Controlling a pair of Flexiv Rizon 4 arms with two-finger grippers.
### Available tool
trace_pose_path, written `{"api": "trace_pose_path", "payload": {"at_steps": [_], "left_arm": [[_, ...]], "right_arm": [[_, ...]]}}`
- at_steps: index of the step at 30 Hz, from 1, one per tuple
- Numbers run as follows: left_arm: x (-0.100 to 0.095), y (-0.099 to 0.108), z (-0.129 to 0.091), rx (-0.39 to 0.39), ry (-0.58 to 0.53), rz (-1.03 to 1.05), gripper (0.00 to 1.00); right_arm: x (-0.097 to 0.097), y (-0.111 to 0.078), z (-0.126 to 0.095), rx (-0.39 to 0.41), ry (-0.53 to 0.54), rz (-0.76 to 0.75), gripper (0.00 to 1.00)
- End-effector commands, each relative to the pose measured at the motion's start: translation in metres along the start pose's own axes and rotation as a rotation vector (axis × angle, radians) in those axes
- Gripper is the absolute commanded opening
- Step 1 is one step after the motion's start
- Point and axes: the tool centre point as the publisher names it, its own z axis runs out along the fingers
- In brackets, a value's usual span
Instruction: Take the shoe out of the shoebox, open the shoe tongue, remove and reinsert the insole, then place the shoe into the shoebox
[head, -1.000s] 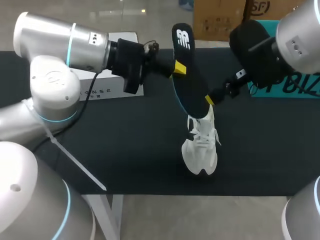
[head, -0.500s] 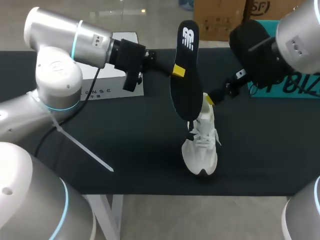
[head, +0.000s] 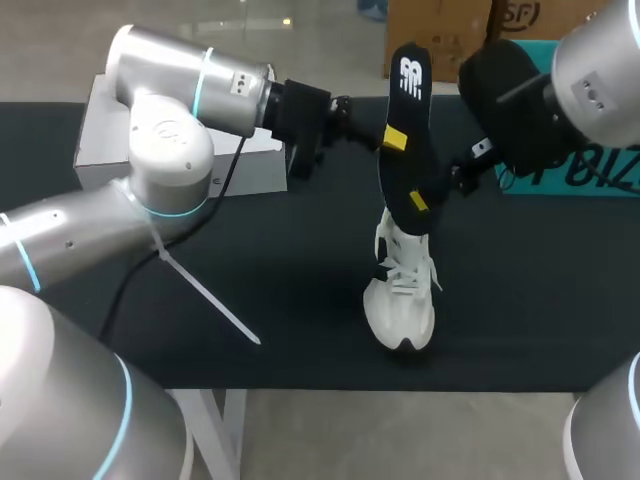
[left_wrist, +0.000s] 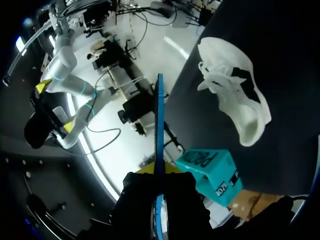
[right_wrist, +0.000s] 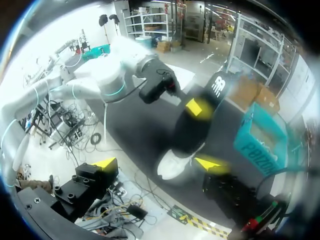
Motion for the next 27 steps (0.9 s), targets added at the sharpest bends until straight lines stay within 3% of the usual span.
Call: {"api": "trace_pose_path", "payload": {"at_steps": [1,24,27], "left_arm": [[-0.003,0.002,0.002,0.005,0.010,-0.001,0.00],[-0.003,0.002,0.002,0.005,0.010,-0.001,0.00],[-0.003,0.002,0.002,0.005,0.010,-0.001,0.00]], "right_arm": [[0.000,0.003,0.002,0.005,0.001,0.002,1.00],[0.000,0.003,0.002,0.005,0.001,0.002,1.00],[-0.018,-0.001,0.003,-0.018,0.115,0.024,1.00]]}}
